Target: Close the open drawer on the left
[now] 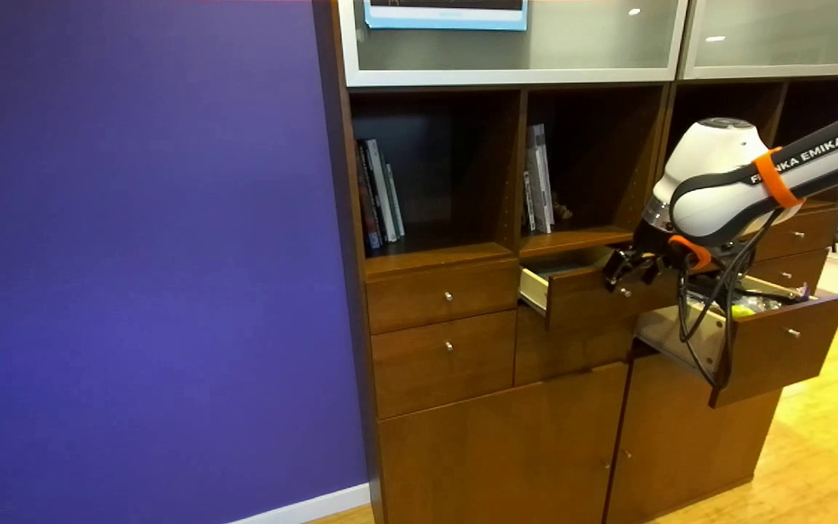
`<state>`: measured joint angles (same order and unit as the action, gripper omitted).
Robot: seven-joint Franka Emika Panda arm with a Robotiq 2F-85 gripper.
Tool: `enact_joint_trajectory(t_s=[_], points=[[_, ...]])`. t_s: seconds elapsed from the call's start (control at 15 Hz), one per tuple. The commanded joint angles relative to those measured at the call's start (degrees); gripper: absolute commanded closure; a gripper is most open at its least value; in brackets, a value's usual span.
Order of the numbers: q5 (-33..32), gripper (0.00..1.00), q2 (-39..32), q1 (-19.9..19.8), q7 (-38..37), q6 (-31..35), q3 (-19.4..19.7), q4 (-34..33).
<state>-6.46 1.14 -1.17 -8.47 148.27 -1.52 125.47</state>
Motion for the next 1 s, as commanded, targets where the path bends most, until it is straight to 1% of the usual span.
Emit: enact_joint_trajectory(t_s=[0.0, 0.4, 0.73, 0.87, 0.93], points=[[-2.7, 0.00, -5.6, 0.3, -2.5, 2.4, 0.8, -5.9], [-5.1, 0.00, -11.7, 1.6, -5.6, 5.4, 2.8, -12.8], [-4.0, 0.00, -14.8, 2.6, -6.0, 8.6, 4.0, -15.8], [-4.1, 0.00, -15.3, 3.0, -5.9, 8.2, 4.5, -16.3], [-3.0, 0.00, -15.1, 2.9, -5.1, 6.3, 4.2, -16.3]])
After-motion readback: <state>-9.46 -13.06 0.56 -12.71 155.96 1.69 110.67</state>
